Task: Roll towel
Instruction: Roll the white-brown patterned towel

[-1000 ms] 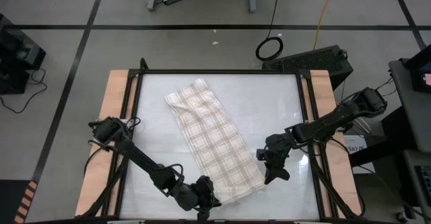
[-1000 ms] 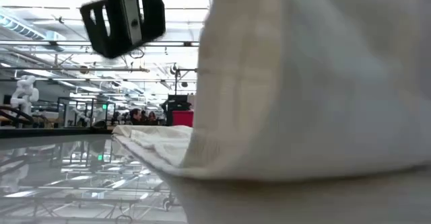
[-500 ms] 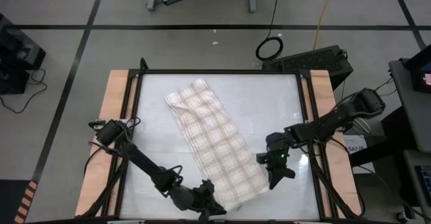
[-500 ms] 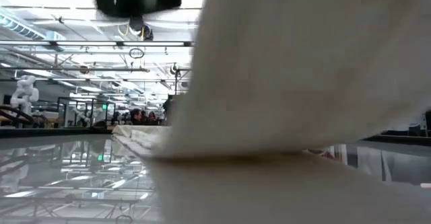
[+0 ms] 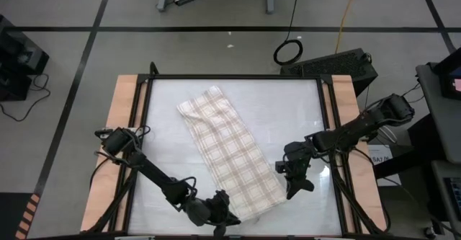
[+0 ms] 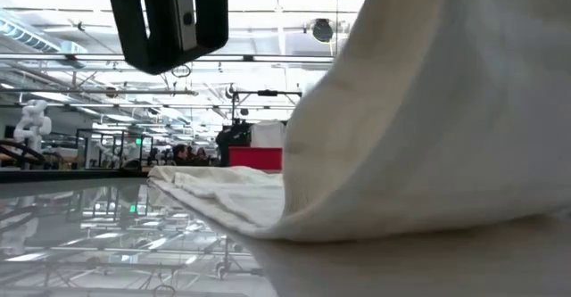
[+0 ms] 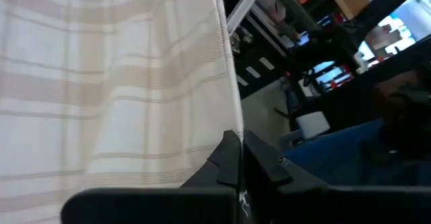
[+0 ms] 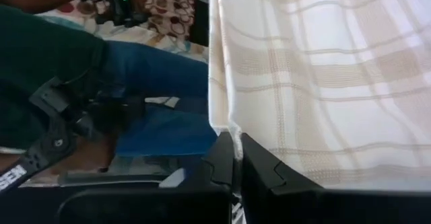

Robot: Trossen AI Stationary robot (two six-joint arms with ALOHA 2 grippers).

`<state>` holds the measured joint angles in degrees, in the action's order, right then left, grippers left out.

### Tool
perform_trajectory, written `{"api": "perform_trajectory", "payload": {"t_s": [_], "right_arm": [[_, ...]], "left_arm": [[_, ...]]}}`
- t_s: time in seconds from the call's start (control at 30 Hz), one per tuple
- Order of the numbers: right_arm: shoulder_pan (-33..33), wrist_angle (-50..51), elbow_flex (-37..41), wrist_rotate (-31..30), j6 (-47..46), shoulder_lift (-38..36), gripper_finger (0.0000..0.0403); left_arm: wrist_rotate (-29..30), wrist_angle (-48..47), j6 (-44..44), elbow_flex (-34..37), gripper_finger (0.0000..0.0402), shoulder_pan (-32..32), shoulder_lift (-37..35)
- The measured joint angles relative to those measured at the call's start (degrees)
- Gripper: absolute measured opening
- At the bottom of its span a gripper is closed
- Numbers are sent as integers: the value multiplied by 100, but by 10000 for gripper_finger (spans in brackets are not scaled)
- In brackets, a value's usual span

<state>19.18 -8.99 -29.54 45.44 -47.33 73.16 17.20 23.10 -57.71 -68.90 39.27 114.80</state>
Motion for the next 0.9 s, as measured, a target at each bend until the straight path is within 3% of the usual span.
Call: {"api": "perform_trajectory", "payload": {"t_s": [0.37,0.67,0.9], "right_arm": [[-43,163,-5,39,-67,177,0],[-226,608,-7,-316,703,195,0],[-373,936,-9,-354,1065,245,0]], "left_arm": [[146,-756,604,-7,10,-80,0],[174,-1338,587,-7,10,-143,52],[125,-1255,684,-7,10,-187,91]]}}
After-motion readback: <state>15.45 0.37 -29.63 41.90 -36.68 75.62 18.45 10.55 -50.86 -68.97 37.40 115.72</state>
